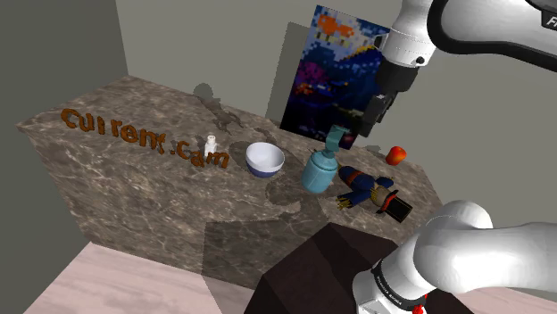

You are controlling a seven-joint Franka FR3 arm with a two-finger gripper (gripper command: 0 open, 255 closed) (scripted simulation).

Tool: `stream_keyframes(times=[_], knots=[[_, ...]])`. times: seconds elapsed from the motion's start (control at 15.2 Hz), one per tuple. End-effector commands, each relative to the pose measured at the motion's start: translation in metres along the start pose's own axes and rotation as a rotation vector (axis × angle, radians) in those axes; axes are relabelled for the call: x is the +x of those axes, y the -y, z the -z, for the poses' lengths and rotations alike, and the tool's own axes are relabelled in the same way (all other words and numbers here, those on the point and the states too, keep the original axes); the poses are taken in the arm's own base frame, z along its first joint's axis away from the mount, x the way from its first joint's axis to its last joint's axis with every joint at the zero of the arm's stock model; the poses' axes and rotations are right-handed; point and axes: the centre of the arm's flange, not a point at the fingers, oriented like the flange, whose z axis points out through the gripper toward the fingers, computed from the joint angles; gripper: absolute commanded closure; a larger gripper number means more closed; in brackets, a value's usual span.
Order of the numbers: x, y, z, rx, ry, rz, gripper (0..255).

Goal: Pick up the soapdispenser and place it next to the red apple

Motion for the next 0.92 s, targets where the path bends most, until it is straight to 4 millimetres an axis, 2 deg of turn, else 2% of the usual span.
stream_keyframes(times=[0.0, 0.4, 0.86], knots=[[0.000, 0.000, 0.000, 0.000, 0.000, 0.000, 0], [0.026, -0.022, -0.063, -0.009, -0.101, -0.378, 0], [0.051, -0.060, -0.133, -0.019, -0.219, -0.819, 0]])
